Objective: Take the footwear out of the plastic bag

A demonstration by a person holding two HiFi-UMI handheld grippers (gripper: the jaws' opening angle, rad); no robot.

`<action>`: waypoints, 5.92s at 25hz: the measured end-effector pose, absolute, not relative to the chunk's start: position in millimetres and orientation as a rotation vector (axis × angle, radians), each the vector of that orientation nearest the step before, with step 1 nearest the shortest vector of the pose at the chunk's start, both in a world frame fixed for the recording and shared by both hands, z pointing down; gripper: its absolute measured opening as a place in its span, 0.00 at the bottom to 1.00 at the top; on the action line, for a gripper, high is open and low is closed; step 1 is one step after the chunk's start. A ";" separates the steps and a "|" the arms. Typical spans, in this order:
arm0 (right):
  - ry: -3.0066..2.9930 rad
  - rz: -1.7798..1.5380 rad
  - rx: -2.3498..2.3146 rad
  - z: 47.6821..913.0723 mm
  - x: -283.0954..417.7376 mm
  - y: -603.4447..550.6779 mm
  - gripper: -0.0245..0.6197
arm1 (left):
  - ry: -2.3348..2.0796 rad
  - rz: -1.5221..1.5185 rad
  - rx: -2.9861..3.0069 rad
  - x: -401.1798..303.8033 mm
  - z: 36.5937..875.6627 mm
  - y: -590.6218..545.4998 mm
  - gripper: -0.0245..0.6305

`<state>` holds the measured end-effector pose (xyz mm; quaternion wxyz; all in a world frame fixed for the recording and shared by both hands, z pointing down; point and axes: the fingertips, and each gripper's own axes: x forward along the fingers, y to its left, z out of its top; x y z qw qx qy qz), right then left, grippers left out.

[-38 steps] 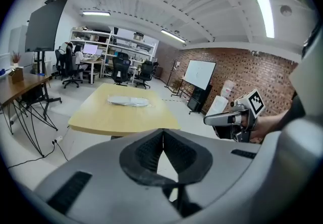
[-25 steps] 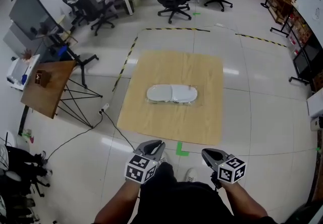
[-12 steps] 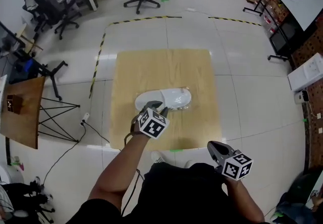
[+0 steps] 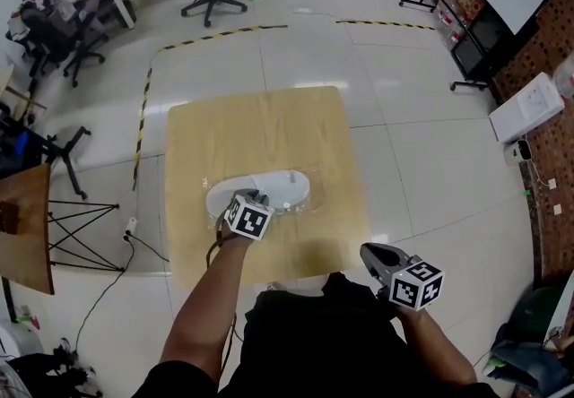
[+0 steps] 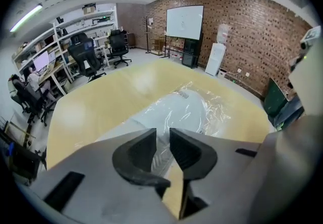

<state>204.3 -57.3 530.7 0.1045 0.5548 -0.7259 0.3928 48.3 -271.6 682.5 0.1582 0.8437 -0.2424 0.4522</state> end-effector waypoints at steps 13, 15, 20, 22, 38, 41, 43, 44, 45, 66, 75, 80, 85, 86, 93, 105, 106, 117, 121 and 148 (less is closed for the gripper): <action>-2.198 1.008 1.110 616.7 189.3 -103.5 0.04 | -0.813 1.170 2.175 9.9 674.4 -146.4 0.15; -2.172 0.947 1.028 638.4 180.3 -103.2 0.04 | -0.858 1.119 2.184 6.9 664.6 -137.7 0.15; -2.104 0.676 0.819 674.9 155.7 -95.1 0.04 | -0.665 1.234 2.526 47.4 635.8 -123.8 0.19; -2.105 0.543 0.762 677.6 141.9 -97.7 0.04 | -0.572 1.467 2.637 54.4 648.9 -125.9 0.24; -2.003 0.604 0.693 689.7 178.1 -64.6 0.05 | -0.583 1.269 2.471 44.0 680.7 -137.6 0.20; -2.036 0.549 0.761 671.6 180.6 -96.8 0.05 | -0.574 1.228 2.484 42.6 680.6 -138.8 0.20; -2.058 0.507 0.801 666.8 175.1 -126.7 0.05 | -0.576 1.214 2.485 43.4 681.3 -137.8 0.20; -2.061 0.470 0.806 667.5 171.1 -141.9 0.06 | -0.576 1.213 2.486 44.3 681.5 -137.7 0.20; -2.058 0.424 0.797 670.0 166.4 -155.5 0.07 | -0.573 1.215 2.487 45.0 681.3 -137.9 0.20; -2.063 0.277 0.523 696.5 152.4 -118.8 0.14 | -0.538 1.224 2.468 41.7 683.2 -138.4 0.17; -2.151 0.746 0.852 675.8 174.1 -136.7 0.15 | -0.562 1.221 2.488 42.5 681.7 -138.7 0.17; -2.186 1.125 0.871 678.9 140.8 -140.2 0.22 | -0.569 1.231 2.517 44.6 679.1 -139.2 0.16; -2.135 1.185 0.842 687.2 129.6 -136.5 0.24 | -0.589 1.222 2.559 47.4 671.4 -140.1 0.13; -2.138 1.190 0.845 686.8 128.6 -137.1 0.22 | -0.594 1.220 2.565 47.8 670.0 -140.8 0.12; -2.191 1.282 0.925 671.1 138.6 -141.8 0.12 | -0.607 1.290 2.580 43.6 670.9 -139.1 0.09; -2.199 1.517 1.119 657.7 196.1 -144.2 0.09 | -0.555 1.371 2.626 55.2 669.7 -137.4 0.07; -2.198 1.549 1.123 656.4 197.4 -144.2 0.09 | -0.548 1.376 2.626 56.1 670.2 -136.8 0.07; -2.205 1.519 1.131 650.5 205.1 -137.7 0.09 | -0.485 1.426 2.661 62.6 668.3 -133.9 0.15; -2.202 1.550 1.167 648.4 217.3 -139.7 0.09 | -0.493 1.471 2.658 65.4 667.0 -132.7 0.10; -2.215 1.585 1.357 626.1 265.8 -148.1 0.08 | -0.524 1.439 2.654 59.6 668.3 -138.8 0.09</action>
